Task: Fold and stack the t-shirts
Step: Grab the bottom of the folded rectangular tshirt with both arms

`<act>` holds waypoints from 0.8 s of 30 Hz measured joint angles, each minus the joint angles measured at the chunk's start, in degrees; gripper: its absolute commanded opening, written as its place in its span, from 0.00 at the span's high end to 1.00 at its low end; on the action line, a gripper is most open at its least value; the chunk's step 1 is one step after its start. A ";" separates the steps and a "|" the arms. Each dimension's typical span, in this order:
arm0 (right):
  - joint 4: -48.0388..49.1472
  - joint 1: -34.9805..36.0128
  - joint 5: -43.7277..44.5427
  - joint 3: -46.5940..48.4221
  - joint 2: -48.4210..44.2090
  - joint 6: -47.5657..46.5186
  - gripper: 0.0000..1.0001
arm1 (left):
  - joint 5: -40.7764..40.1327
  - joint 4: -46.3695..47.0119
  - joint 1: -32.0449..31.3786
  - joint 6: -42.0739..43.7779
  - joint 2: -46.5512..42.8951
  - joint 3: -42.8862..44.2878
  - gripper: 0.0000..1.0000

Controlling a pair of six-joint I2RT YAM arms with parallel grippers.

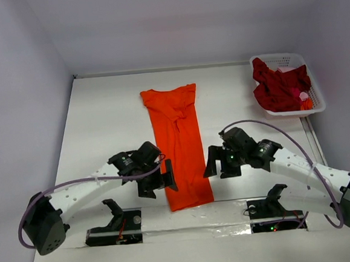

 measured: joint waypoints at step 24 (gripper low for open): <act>5.31 0.15 -6.78 -9.31 -4.26 2.73 0.13 | 1.53 10.54 -7.13 -9.62 6.23 -7.17 0.03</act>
